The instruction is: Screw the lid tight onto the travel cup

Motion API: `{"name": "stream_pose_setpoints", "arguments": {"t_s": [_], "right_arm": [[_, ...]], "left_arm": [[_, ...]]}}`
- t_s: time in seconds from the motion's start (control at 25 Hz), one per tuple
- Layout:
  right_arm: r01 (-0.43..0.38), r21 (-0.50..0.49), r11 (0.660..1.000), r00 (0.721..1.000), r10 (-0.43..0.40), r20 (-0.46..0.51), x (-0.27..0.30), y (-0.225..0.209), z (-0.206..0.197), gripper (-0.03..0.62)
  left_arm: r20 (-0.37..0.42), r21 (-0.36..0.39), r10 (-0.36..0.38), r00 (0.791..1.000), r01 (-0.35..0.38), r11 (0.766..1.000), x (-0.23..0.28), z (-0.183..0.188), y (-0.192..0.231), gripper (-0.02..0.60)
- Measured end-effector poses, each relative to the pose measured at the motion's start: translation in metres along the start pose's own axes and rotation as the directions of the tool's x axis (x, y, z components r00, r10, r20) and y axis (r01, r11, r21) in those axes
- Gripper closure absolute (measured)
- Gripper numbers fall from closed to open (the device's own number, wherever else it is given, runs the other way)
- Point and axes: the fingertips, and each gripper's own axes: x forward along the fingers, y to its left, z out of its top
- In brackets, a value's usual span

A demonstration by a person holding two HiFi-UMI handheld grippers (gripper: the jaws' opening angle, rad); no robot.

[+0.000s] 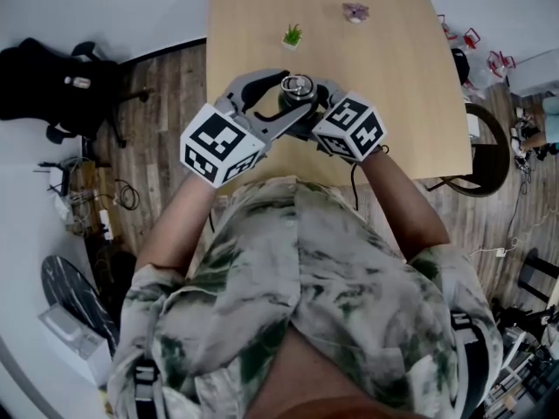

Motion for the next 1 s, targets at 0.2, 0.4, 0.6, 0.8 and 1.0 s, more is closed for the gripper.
{"name": "stream_pose_setpoints", "arguments": {"t_s": [0.2,0.4,0.6,0.8,1.0], "right_arm": [[0.019,0.02,1.0,1.0,-0.019,-0.003,0.003,-0.002,-0.001,0.189],[0.015,0.017,1.0,1.0,-0.015,-0.004,0.005,0.0,-0.002,0.189],[-0.006,-0.001,1.0,1.0,0.006,0.013,0.002,0.006,0.001,0.189],[-0.042,-0.044,0.998,0.999,0.043,0.017,-0.005,0.015,0.002,0.189],[-0.084,-0.061,0.995,0.996,0.084,0.01,-0.007,0.023,0.0,0.189]], "left_arm": [[-0.003,-0.028,0.131,0.991,-0.131,0.991,0.002,-0.001,0.004,0.341],[0.001,-0.031,0.134,0.991,-0.134,0.991,0.001,-0.003,0.005,0.337],[0.012,0.011,0.048,0.999,-0.048,0.999,-0.003,0.0,-0.001,0.337],[0.024,0.046,-0.096,0.995,0.094,0.994,-0.006,0.003,-0.011,0.339],[0.035,0.043,-0.192,0.981,0.191,0.981,-0.011,0.002,-0.016,0.339]]}}
